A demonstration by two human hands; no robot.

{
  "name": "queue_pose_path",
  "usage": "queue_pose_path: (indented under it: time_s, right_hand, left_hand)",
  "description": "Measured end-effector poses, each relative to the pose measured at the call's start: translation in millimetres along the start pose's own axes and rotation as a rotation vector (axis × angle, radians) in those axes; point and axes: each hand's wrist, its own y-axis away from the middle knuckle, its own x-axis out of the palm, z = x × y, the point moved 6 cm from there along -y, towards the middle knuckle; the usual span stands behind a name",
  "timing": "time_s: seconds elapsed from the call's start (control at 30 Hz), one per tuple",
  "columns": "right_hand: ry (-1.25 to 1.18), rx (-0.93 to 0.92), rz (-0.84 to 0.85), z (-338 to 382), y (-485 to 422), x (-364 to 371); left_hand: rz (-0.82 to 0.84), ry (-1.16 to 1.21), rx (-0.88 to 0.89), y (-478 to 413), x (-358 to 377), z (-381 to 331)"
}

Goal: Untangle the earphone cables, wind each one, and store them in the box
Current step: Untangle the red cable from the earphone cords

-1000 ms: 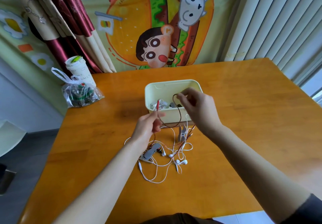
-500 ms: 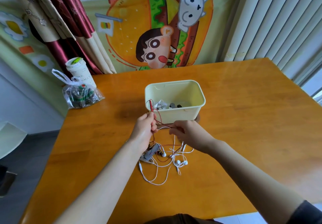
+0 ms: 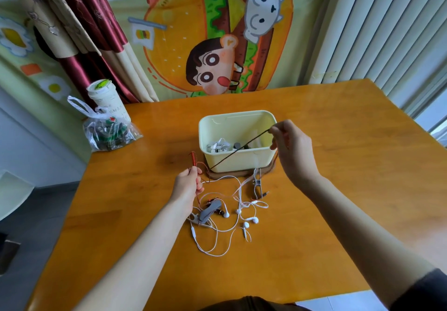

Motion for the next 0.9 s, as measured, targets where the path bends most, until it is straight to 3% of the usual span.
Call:
queue_pose_path:
  time_s: [0.1,0.27,0.43,0.6,0.73,0.9]
  right_hand:
    - [0.018,-0.028,0.092,8.9,0.6,4.3]
    - [0.240,0.048,0.502,-12.6,25.3,49.9]
    - [0.154,-0.012,0.573,-0.8,41.2,70.3]
    - [0.053,0.024,0.659,2.1,44.8,72.6]
    - [0.012,0.134,0.677,-11.9,44.3,67.3]
    - [0.219,0.292,0.705,-63.7,38.8,44.3]
  left_hand:
    - [-0.005,-0.087,0.062,1.8,-1.0,-7.9]
    - [0.147,-0.183,0.140,19.9,21.5,-19.9]
    - [0.382,-0.372,0.214,32.8,58.1,-20.0]
    - [0.472,-0.500,0.177,33.9,62.9,-12.1]
    - [0.344,-0.663,0.236,17.0,48.3,-11.9]
    - [0.073,-0.672,0.194,-16.7,-1.9,-6.4]
